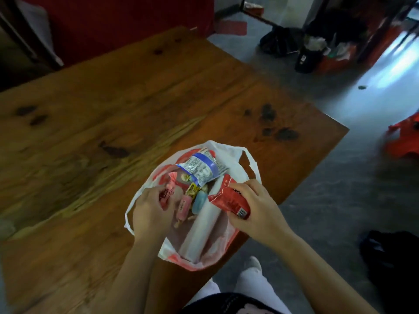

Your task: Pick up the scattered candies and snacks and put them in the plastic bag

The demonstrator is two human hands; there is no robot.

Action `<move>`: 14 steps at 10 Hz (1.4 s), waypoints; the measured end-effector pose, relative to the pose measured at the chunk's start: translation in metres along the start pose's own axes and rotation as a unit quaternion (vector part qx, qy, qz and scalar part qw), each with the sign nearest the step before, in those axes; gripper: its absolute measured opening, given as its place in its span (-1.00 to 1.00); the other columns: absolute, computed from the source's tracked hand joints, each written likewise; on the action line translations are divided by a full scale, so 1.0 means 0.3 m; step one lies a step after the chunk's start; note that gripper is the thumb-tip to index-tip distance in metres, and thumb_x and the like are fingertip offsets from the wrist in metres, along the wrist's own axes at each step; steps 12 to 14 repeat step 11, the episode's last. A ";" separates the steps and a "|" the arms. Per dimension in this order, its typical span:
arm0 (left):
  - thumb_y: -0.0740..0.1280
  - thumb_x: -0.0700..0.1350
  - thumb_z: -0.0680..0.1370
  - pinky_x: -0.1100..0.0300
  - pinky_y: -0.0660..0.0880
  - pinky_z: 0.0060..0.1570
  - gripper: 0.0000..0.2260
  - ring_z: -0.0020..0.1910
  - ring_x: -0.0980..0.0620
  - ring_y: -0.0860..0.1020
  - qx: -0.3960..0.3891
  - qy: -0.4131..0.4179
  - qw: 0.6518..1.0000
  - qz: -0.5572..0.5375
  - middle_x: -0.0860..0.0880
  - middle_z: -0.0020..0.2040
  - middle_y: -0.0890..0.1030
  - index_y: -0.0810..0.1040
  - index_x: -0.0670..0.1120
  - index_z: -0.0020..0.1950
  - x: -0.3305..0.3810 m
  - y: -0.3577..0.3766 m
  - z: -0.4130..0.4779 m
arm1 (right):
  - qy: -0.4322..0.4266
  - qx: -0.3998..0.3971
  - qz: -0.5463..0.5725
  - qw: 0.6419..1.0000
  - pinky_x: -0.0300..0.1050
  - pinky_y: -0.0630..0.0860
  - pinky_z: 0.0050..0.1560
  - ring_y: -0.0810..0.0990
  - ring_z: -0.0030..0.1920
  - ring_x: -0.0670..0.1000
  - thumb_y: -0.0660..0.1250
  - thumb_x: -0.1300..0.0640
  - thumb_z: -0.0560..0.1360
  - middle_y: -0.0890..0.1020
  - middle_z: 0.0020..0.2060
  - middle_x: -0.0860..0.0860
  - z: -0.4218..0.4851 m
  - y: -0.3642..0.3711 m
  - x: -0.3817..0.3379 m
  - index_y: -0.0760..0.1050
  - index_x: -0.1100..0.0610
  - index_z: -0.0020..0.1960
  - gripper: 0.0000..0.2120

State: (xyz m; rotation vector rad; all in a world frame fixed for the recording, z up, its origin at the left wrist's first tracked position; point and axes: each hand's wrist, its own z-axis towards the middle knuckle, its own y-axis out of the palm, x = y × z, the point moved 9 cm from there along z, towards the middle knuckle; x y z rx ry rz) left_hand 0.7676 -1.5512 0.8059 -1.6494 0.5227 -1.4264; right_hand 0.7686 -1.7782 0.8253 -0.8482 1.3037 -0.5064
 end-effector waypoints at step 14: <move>0.16 0.02 0.43 0.11 0.42 -0.17 -0.69 -0.12 -0.08 0.55 0.217 -0.241 0.941 0.095 -0.09 -0.08 0.61 0.58 -0.12 -0.02 0.001 -0.166 -0.408 | -0.356 -0.299 -0.081 0.882 -0.07 0.30 0.28 0.30 0.29 0.03 0.29 0.00 0.46 0.38 0.28 0.05 0.305 0.361 -0.317 0.30 0.09 0.32 -0.52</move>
